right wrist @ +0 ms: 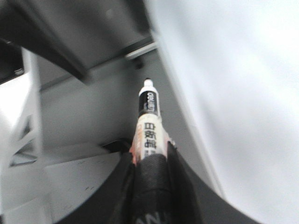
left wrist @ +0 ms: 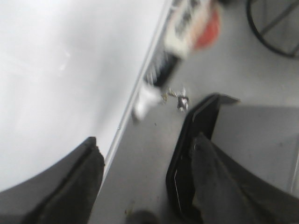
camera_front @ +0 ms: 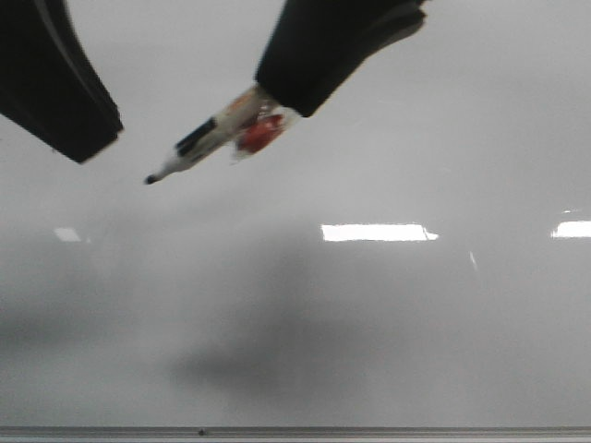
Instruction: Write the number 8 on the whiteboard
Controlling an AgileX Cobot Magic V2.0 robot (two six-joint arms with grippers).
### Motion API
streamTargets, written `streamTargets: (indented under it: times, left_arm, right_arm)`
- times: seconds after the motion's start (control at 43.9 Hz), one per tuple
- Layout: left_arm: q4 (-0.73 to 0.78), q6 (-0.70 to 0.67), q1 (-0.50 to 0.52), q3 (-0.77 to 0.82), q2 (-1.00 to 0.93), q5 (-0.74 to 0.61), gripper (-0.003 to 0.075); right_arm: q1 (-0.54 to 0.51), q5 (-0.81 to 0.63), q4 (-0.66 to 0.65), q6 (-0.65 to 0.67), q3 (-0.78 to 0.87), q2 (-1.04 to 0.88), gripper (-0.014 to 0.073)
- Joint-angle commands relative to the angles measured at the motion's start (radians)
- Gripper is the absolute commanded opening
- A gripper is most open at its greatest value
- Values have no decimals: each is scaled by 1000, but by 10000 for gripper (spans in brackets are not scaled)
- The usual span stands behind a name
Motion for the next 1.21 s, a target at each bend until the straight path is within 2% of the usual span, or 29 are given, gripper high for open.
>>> streamTargets:
  times: [0.0, 0.091, 0.137, 0.273, 0.433, 0.592, 0.979, 1.184]
  left_arm:
    - [-112, -15, 87, 27, -120, -38, 333]
    - [-165, -15, 187, 131, -223, -95, 247]
    - [-191, -15, 247, 214, -284, -139, 181]
    - [-276, -15, 343, 389, -441, -231, -21]
    - [-294, -13, 366, 515, -607, -308, -19]
    - [-295, -13, 366, 523, -665, -308, -19]
    - [-295, -13, 366, 523, -667, -308, -19]
    - [-295, -13, 366, 523, -667, -308, -19]
  right_arm:
    - [-75, -115, 58, -5, 41, -78, -59]
    - [-113, -210, 122, -5, 77, -92, -59]
    - [-117, -265, 142, -5, 84, -91, -59]
    - [-107, -381, 179, -5, 84, -75, -59]
    - [-103, -523, 205, -5, 83, -43, -59]
    - [-103, -577, 216, -5, 78, 14, -59]
    - [-44, -526, 217, -15, 13, 161, -59]
    - [-76, -563, 185, -8, 80, 117, -59]
